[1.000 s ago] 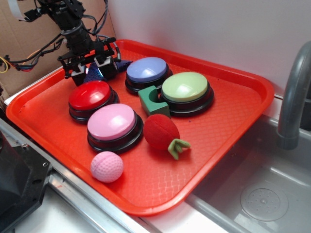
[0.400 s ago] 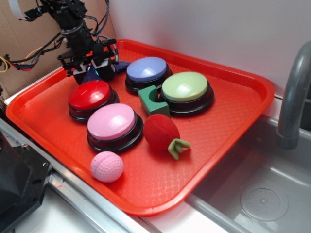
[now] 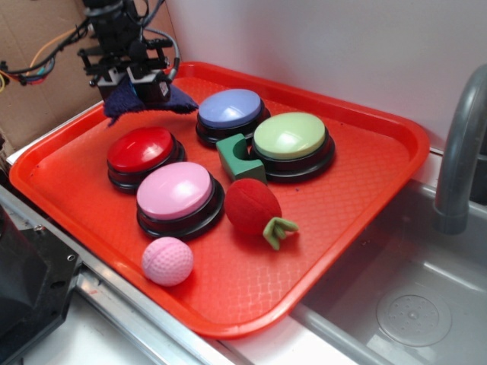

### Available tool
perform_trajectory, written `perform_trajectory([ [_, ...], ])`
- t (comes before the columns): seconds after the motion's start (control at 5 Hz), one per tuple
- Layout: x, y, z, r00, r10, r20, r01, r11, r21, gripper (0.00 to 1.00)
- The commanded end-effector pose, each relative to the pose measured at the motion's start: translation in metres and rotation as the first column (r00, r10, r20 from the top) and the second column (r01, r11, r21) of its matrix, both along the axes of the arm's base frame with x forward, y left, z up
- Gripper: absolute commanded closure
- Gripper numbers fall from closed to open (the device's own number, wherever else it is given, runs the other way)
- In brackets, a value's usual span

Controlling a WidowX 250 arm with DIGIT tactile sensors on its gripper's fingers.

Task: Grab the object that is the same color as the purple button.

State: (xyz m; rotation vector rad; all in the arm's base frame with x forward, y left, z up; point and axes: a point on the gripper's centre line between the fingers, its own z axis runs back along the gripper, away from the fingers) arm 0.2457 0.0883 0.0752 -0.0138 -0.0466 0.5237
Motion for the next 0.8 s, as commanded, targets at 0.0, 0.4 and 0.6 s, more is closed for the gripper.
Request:
perform_trajectory([
  [0.0,-0.020,-0.042,0.073,0.932,-0.361,-0.019,0.361,0.928,0.094,1.00],
  [0.4,-0.053,-0.080,0.082,0.846,-0.532,-0.046,0.533,0.846,0.022,1.00],
  [0.6,-0.057,-0.079,0.080,0.849,-0.524,-0.063,0.525,0.851,0.000,1.00],
])
